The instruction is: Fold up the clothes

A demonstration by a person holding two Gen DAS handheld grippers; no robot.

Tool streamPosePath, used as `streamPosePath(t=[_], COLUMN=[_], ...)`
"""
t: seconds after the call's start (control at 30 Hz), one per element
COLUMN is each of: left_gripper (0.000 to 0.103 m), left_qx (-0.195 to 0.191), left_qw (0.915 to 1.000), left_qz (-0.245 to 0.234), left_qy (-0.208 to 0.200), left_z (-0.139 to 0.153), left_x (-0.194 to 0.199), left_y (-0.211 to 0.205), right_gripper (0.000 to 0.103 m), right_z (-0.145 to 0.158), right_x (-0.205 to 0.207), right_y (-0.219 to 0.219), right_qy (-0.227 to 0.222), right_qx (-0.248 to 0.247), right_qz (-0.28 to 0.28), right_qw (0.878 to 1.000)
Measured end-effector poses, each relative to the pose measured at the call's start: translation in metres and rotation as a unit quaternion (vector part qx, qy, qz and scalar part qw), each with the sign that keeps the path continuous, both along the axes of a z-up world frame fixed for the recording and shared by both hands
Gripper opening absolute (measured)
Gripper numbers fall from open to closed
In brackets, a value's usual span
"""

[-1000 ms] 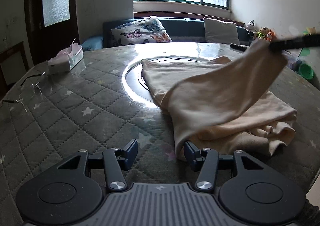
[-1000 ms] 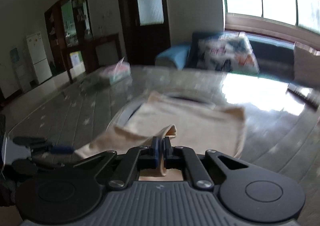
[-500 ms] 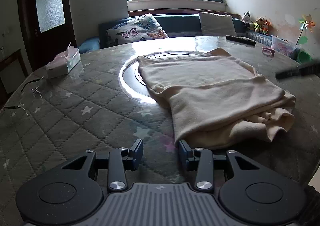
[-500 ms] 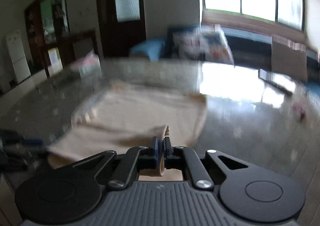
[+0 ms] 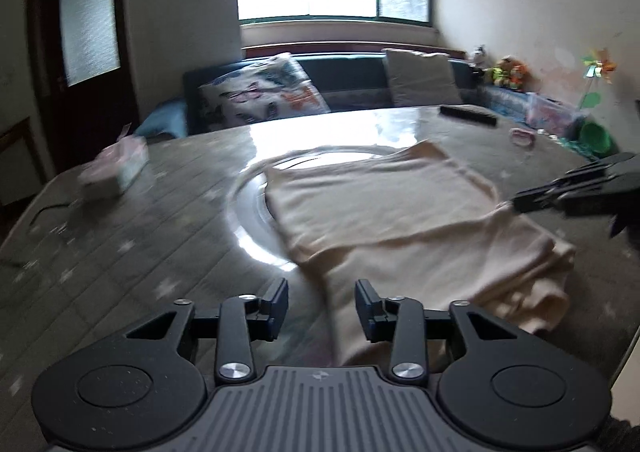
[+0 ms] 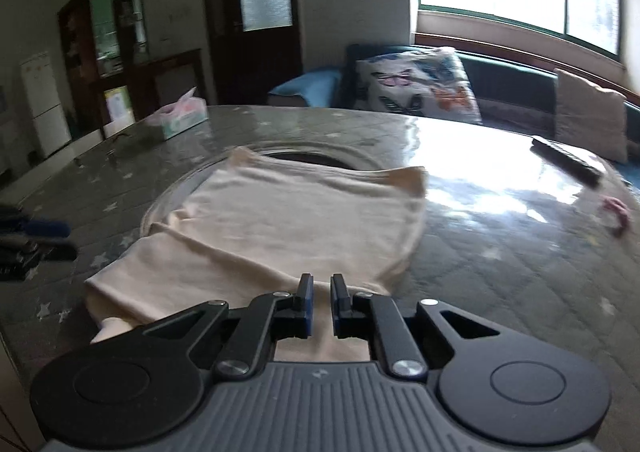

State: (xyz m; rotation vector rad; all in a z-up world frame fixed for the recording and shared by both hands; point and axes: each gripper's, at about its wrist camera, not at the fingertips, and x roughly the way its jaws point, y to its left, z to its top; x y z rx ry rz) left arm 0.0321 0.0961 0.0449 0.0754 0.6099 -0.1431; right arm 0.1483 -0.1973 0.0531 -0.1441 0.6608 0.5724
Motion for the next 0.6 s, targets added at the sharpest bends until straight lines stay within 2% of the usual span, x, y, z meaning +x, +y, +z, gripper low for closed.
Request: streamPosePath(t=[0.17, 0.37, 0.6], left_gripper=[0.028, 0.027, 0.028], left_qx=[-0.01, 0.001, 0.006], left_qw=[0.9992, 0.9984, 0.9981], left_qz=[-0.036, -0.047, -0.054], left_qy=[0.012, 0.032, 0.027], left_z=[-0.009, -0.027, -0.029], left_x=[0.038, 0.067, 0.06], left_y=[-0.023, -0.032, -0.028], right_gripper=[0.009, 0.009, 0.011], right_z=[-0.01, -0.025, -0.018], right_x=[0.008, 0.018, 0.005], right_y=[0.016, 0.015, 0.004], right_qy=[0.007, 0.022, 0.014], right_qx=[-0.01, -0.022, -0.021], right_qz=[0.019, 0.014, 0.023], right_qw=[1.0, 0.999, 0.999])
